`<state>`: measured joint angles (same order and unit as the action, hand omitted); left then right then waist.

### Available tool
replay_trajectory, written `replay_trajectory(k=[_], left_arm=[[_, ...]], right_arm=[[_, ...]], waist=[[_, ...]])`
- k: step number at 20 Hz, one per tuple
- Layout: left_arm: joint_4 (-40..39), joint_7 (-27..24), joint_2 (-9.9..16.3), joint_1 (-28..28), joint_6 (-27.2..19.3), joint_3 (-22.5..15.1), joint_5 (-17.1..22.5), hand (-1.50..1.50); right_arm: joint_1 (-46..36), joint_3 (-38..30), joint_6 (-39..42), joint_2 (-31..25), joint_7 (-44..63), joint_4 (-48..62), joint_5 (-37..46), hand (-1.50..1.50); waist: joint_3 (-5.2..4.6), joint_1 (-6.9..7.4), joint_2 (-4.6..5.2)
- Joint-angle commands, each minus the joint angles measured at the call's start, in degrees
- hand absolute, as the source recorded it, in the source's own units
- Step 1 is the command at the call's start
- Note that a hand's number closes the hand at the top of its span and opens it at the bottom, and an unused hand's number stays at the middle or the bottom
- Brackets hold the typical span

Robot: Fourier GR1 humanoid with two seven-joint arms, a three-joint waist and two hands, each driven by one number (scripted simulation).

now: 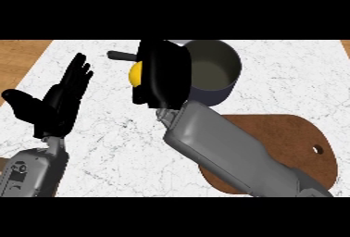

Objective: Pick the lemon from the cutting board and place it in the pot

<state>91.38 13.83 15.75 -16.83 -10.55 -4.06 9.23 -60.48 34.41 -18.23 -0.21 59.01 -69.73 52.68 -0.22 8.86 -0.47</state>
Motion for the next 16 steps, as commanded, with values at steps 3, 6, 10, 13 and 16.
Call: replay_trajectory(k=[3,6,10,13,16], left_arm=[[-1.8,0.8,-1.1,-2.0,-1.3,0.1,-0.3,0.0],[-1.5,-0.3,0.5,-1.8,0.6,1.4,0.9,0.0],[-2.0,-0.4,0.0,-1.8,-1.0,1.1,-0.2,0.0],[-2.6,-0.6,0.1,-2.4,-0.7,1.0,0.0,0.0],[-2.6,-1.7,0.0,-2.0,-1.4,1.1,-0.5,0.0]], right_arm=[[-9.2,2.9,-6.5,0.2,17.5,3.2,3.1,1.5],[-11.0,3.2,-9.1,0.2,19.1,4.5,1.9,1.5],[-10.5,3.8,-11.2,0.2,21.2,8.2,1.9,1.5],[-10.1,2.9,-14.5,0.2,20.2,10.3,1.0,1.5],[-8.1,1.0,-22.2,0.2,16.6,11.8,0.5,1.5]], waist=[[-0.13,-1.19,0.71],[-0.14,-0.21,0.99],[-0.06,-1.18,1.1],[-0.01,-2.21,1.37],[0.08,-1.99,1.88]])
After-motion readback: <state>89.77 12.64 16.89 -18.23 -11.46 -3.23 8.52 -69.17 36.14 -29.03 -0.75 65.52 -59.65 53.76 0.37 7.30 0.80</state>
